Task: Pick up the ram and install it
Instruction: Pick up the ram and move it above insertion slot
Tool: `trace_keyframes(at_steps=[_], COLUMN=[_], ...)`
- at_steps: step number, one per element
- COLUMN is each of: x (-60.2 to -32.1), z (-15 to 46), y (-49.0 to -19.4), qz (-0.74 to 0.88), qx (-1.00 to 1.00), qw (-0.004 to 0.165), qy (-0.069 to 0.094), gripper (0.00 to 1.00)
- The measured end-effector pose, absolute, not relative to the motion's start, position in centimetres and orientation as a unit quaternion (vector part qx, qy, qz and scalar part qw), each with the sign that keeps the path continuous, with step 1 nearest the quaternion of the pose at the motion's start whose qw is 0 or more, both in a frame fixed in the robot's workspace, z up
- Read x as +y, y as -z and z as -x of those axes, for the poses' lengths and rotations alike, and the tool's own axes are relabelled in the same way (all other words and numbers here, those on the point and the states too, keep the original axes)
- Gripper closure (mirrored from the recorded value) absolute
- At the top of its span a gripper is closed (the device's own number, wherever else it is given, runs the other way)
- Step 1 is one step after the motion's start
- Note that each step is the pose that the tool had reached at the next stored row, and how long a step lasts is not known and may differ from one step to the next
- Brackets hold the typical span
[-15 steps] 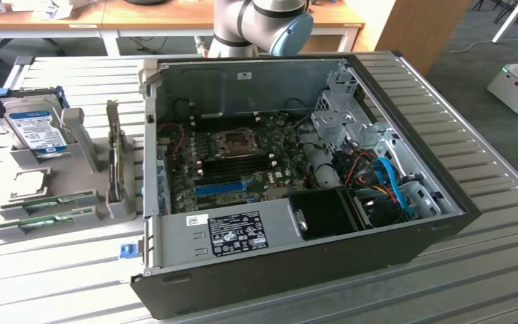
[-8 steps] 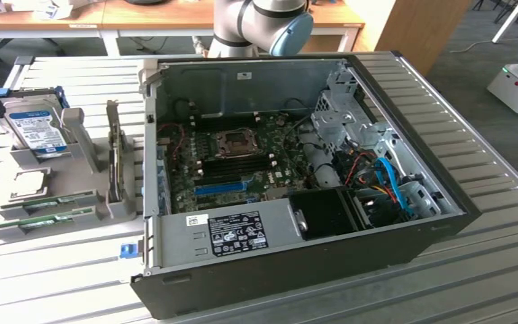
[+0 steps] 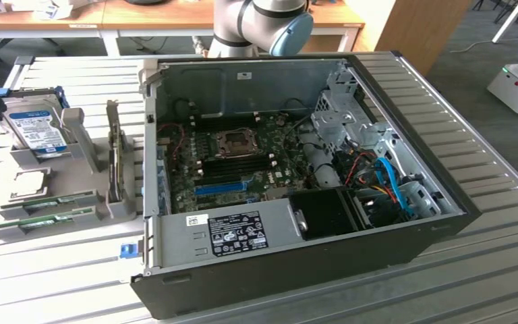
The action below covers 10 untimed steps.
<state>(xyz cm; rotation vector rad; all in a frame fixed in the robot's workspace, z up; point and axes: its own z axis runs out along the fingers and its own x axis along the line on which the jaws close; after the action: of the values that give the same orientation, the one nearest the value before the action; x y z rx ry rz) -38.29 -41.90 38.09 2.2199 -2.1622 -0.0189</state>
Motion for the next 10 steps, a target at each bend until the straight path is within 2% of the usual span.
trace_keyframes(at_steps=[1,10], x=[-41.90,-41.89], z=[38.29,38.29], y=[-38.10,-37.70], qz=[-0.716,-0.716], qx=[-0.698,-0.698], qw=[0.021,0.021], qy=[0.006,0.006], gripper=[0.76,0.76])
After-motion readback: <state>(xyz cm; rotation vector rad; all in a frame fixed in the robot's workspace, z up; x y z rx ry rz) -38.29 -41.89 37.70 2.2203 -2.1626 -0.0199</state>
